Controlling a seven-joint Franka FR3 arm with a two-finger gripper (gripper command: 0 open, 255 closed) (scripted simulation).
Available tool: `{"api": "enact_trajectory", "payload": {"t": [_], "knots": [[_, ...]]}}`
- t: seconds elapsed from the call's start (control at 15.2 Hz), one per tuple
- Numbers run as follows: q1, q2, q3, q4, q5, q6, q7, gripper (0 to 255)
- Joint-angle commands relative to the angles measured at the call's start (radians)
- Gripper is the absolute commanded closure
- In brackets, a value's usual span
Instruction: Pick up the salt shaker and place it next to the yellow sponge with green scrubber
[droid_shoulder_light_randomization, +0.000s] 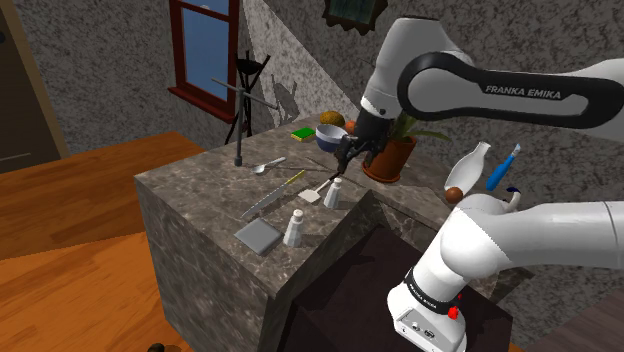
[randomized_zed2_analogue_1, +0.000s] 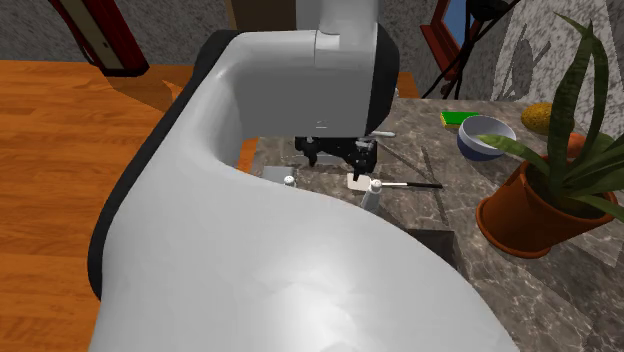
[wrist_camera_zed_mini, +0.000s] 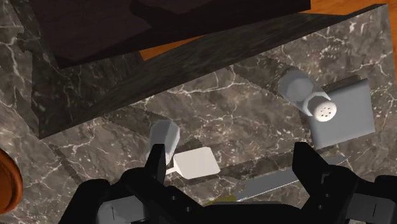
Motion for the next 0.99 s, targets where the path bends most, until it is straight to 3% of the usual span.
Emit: {"api": "enact_trajectory", "payload": {"t": [0.0, 0.53, 0.79, 0.92], "knots": [[0.019, 0.017, 0.049, -0.044, 0.029, 0.079, 0.048, 0], [0.067, 0.173, 0.252, -0.147, 0.108, 0.400, 0.231, 0], [0.048, 0.313, 0.377, -0.151, 0.107, 0.576, 0.343, 0], [0.043, 0.327, 0.382, -0.156, 0.105, 0.595, 0.346, 0]]}}
